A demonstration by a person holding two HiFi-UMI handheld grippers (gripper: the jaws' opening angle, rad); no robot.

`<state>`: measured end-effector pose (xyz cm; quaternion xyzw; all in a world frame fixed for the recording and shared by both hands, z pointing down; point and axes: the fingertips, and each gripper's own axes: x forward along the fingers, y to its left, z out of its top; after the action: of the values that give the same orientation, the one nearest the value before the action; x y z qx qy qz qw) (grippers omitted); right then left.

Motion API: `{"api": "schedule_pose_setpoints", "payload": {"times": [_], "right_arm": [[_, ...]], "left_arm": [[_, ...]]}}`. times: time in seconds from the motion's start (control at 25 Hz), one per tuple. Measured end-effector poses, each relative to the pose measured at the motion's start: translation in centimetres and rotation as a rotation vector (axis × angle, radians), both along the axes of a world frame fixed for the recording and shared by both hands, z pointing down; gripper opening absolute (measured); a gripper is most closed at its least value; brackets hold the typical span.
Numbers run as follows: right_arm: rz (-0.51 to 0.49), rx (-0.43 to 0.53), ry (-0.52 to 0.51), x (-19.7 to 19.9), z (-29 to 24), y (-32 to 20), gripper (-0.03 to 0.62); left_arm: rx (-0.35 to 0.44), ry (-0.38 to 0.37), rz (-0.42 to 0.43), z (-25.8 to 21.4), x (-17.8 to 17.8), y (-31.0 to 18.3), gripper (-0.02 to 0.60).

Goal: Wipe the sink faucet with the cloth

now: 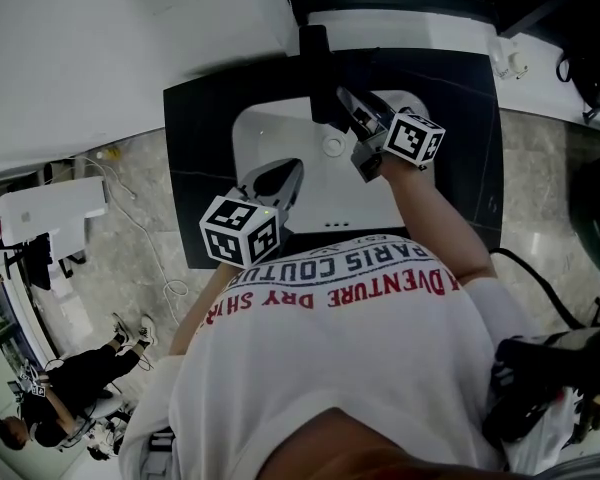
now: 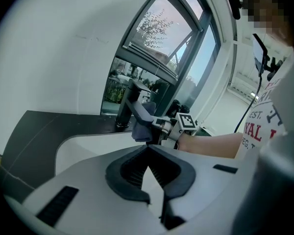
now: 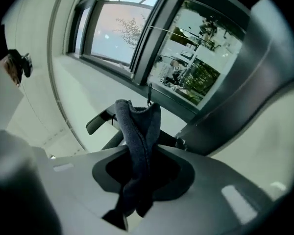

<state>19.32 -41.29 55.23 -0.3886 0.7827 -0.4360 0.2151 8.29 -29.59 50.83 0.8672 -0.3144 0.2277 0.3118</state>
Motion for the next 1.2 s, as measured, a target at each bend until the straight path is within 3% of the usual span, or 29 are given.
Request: {"api": "schedule_pose_setpoints", "payload": {"times": [0.12,0.44,0.88,1.2], "right_arm": [[0.003,0.001,-0.104,-0.7,0.2,-0.2,0.078],[-0.014,0.055,-0.175,-2.1,-0.5,-1.1,0.078],[0.031,-0.061,0.048,-1.2,4.3,-1.5,0.078],[-0.005,0.009,0.076,-0.4,1.6,1.0,0.078]], "left_arm": [[0.004,-0.017,-0.001,0.2,-0.4,0.1,0.001],[0.0,-0.017,-0.041,0.4,-1.9,0.1,0.002],[-0.014,-0.009,-0.065,1.0,-2.6,0.1,0.002],[-0.016,0.005,-0.065,1.1,-2.2,0.0,0.001]]}}
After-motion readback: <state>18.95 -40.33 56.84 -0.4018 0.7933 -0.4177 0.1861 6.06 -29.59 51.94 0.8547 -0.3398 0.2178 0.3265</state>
